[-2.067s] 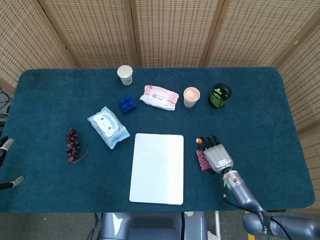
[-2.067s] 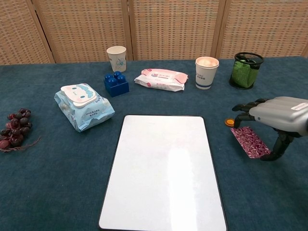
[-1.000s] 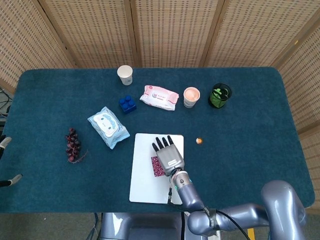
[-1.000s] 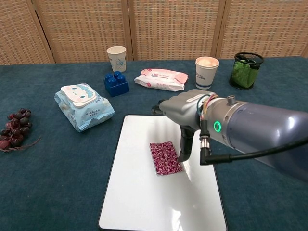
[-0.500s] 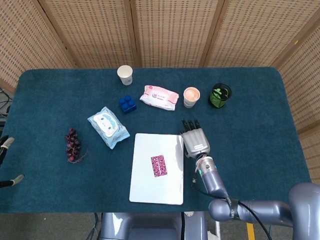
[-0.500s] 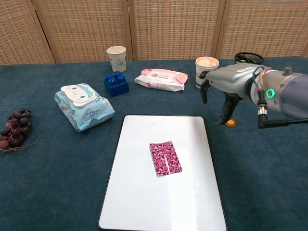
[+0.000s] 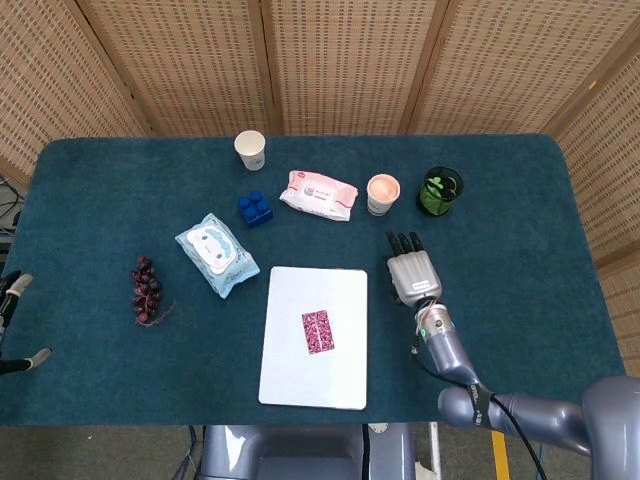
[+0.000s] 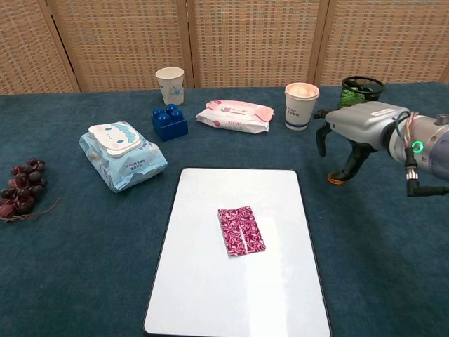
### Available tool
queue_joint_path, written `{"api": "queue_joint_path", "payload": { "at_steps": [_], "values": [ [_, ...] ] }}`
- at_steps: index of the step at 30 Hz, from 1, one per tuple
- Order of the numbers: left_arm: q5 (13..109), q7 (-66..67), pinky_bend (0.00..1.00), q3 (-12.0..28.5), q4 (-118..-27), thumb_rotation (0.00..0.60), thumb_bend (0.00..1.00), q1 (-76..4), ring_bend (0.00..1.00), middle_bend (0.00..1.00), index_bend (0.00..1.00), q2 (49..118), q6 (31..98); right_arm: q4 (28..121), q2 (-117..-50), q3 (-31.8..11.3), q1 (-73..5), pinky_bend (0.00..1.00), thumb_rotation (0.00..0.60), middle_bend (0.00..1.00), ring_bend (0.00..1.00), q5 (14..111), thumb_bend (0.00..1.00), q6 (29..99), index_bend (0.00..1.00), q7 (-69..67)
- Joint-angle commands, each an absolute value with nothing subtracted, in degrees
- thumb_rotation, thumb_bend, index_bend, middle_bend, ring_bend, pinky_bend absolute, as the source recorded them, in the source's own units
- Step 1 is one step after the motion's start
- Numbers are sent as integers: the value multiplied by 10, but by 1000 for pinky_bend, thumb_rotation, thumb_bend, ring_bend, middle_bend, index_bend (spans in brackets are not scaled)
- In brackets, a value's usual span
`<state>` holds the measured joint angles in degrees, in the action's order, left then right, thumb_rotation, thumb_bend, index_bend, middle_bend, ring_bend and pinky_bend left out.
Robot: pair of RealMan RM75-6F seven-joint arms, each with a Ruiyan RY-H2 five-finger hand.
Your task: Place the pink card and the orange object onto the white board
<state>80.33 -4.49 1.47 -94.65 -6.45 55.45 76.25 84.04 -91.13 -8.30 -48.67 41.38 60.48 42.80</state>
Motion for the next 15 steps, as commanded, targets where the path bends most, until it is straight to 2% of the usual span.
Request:
{"api": "queue_joint_path", "payload": {
  "at_steps": [1,15],
  "values": [
    [802,-46,0,15,-946,600,0,-65,0,0,0,555,761,815,-928,-85,-489,44,600,0,0,403,311,593,390,425],
    [787,-47,0,19,-941,600,0,-71,0,0,0,556,747,736,-965,-94,-500,44,600,0,0,355,336,558,390,437]
  ]
}}
